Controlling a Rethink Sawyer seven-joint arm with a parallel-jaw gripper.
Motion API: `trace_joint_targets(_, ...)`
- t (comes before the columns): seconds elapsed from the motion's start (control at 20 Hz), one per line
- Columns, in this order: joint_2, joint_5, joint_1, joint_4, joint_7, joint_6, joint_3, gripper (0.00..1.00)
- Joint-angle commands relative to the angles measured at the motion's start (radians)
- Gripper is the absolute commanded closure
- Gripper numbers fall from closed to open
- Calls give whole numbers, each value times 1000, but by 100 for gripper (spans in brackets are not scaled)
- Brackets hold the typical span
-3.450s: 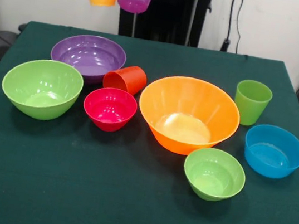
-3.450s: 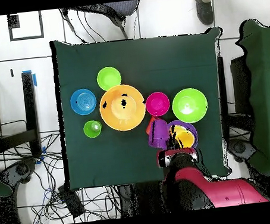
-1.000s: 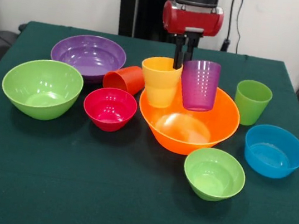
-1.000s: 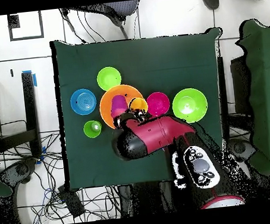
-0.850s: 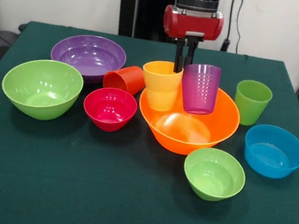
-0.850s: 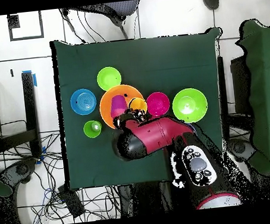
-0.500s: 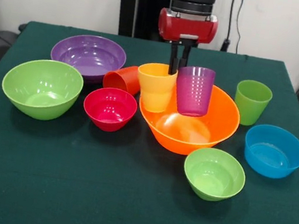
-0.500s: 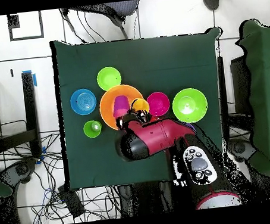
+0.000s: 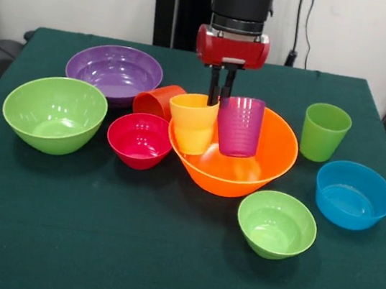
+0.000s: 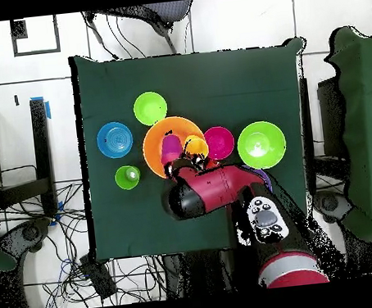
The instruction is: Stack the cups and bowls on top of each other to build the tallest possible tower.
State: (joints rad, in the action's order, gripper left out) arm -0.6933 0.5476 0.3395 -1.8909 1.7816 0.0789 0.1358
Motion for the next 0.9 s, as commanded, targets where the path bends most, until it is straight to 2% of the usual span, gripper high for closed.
trace_joint_targets(0.05, 93, -29, -56, 90, 160, -83, -47, 100)
trace_joint_targets(0.7, 118, -110, -115, 122, 152, -72, -86, 100)
trace_joint_targets(0.9, 119, -127, -118, 135, 93, 76, -59, 100)
